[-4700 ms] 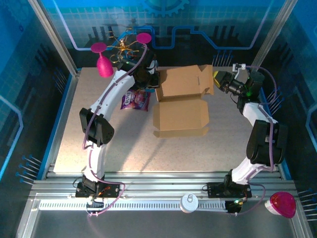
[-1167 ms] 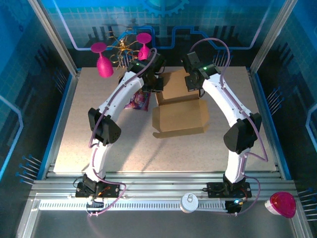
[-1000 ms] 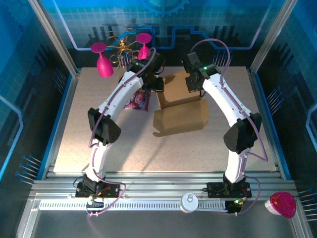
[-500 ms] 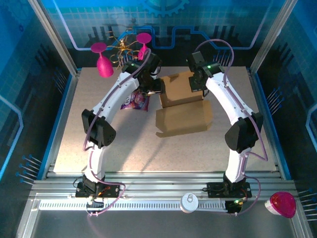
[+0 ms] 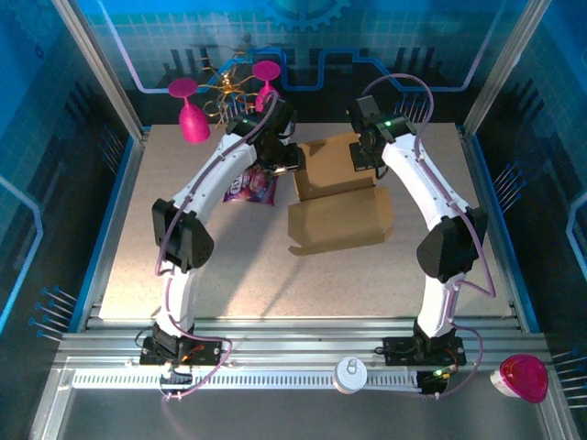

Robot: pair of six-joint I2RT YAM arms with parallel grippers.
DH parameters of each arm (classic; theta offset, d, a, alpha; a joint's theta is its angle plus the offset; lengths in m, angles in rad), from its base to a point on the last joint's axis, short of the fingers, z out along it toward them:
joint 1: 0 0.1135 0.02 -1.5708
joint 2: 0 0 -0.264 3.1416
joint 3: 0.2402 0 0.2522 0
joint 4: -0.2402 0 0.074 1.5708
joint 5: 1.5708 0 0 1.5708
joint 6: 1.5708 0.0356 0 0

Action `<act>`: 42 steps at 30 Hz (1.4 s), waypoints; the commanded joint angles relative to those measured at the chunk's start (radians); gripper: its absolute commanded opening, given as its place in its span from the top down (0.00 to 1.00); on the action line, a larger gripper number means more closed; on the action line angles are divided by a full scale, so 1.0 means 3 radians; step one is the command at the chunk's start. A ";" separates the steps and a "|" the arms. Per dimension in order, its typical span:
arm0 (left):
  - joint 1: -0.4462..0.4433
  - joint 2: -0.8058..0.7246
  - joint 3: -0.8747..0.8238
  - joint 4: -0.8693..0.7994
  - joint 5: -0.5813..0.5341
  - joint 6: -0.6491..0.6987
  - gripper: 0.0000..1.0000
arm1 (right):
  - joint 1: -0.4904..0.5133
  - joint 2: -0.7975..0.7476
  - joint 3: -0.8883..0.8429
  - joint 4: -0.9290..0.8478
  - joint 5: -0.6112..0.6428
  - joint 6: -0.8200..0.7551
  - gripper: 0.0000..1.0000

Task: Fold the paper box

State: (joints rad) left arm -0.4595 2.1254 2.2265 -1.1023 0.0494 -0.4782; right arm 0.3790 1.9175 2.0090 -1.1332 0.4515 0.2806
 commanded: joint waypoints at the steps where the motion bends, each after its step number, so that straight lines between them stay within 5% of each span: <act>1: -0.0016 0.0112 0.0027 0.0023 -0.0001 -0.0003 0.57 | -0.0026 0.0038 -0.0028 -0.0042 -0.0064 -0.0010 1.00; 9: -0.0081 0.0149 -0.0032 0.0041 -0.0431 0.0117 0.69 | -0.0022 0.0064 -0.0023 -0.0067 -0.0115 -0.0020 1.00; 16: -0.0118 0.0100 -0.0090 0.0057 -0.0676 0.0137 1.00 | 0.0007 0.0087 -0.0033 -0.0099 -0.0023 -0.0068 1.00; 34: -0.0108 0.0116 0.0018 -0.0126 -0.0749 -0.0033 1.00 | 0.0163 0.0183 0.0202 -0.0222 0.0296 -0.0096 1.00; 35: -0.0102 0.0103 0.0018 -0.0116 -0.0719 -0.0065 1.00 | 0.0162 0.0189 0.0251 -0.0242 0.0254 -0.0101 0.97; 39: -0.0072 0.0093 0.0018 -0.0071 -0.0604 -0.0255 1.00 | 0.0151 0.0185 0.0623 -0.0372 0.0000 -0.0080 0.57; 42: -0.0036 0.0094 -0.0010 -0.0010 -0.0502 -0.0459 1.00 | 0.0127 0.0248 0.1107 -0.0642 -0.0144 0.0031 0.39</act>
State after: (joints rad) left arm -0.4866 2.1593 2.2093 -1.1004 -0.1368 -0.5388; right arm 0.4225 1.9888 2.2219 -1.2327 0.4541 0.2653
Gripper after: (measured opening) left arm 0.059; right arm 0.583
